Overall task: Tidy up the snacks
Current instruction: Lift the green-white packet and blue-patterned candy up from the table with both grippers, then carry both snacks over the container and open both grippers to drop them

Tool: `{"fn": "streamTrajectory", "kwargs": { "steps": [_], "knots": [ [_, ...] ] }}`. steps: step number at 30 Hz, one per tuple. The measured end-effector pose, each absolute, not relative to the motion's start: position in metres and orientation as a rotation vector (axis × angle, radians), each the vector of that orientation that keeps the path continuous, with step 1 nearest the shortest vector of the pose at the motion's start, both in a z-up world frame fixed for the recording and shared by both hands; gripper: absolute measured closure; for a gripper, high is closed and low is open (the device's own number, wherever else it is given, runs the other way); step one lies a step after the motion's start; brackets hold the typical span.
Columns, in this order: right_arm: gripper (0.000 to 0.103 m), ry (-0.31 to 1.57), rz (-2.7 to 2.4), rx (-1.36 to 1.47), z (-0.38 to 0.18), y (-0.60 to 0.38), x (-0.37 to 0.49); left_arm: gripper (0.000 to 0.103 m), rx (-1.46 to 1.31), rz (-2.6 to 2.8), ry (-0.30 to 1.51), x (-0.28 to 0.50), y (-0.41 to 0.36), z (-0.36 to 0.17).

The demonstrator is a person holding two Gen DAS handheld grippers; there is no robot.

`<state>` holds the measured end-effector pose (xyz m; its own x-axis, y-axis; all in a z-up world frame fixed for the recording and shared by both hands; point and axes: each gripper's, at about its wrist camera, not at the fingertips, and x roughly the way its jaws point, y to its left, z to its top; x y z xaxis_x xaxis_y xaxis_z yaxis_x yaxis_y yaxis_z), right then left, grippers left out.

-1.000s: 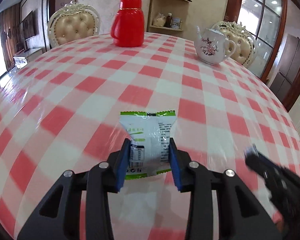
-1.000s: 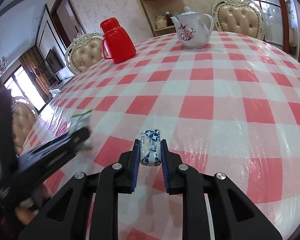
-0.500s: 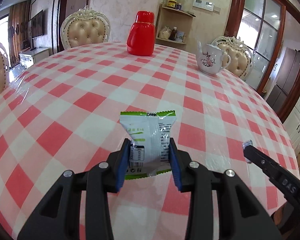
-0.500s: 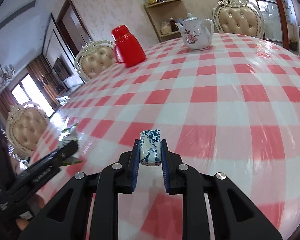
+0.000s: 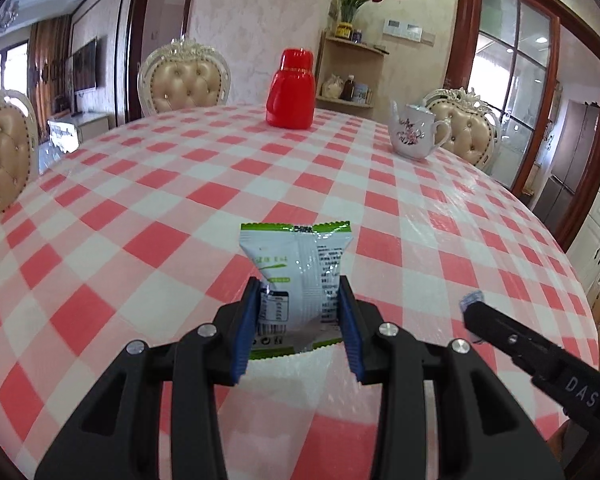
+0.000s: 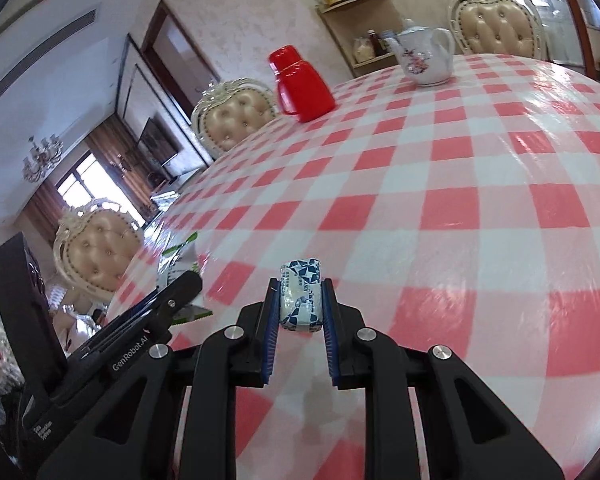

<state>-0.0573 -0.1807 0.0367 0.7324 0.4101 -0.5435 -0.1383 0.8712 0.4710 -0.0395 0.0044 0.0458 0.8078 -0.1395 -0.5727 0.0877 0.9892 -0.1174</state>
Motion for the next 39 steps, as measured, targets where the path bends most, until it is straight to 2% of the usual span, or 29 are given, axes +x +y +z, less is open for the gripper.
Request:
{"fn": "streamTrajectory", "kwargs": {
  "steps": [21,39],
  "knots": [
    [0.083,0.675,0.435,0.281,0.062,-0.107,-0.109,0.065,0.017,-0.062,0.552,-0.121,0.042,0.065],
    [0.083,0.689,0.704,-0.018,0.075,0.049,-0.188,0.065,-0.001,0.197,0.572,-0.215,0.21,0.066]
  ]
}}
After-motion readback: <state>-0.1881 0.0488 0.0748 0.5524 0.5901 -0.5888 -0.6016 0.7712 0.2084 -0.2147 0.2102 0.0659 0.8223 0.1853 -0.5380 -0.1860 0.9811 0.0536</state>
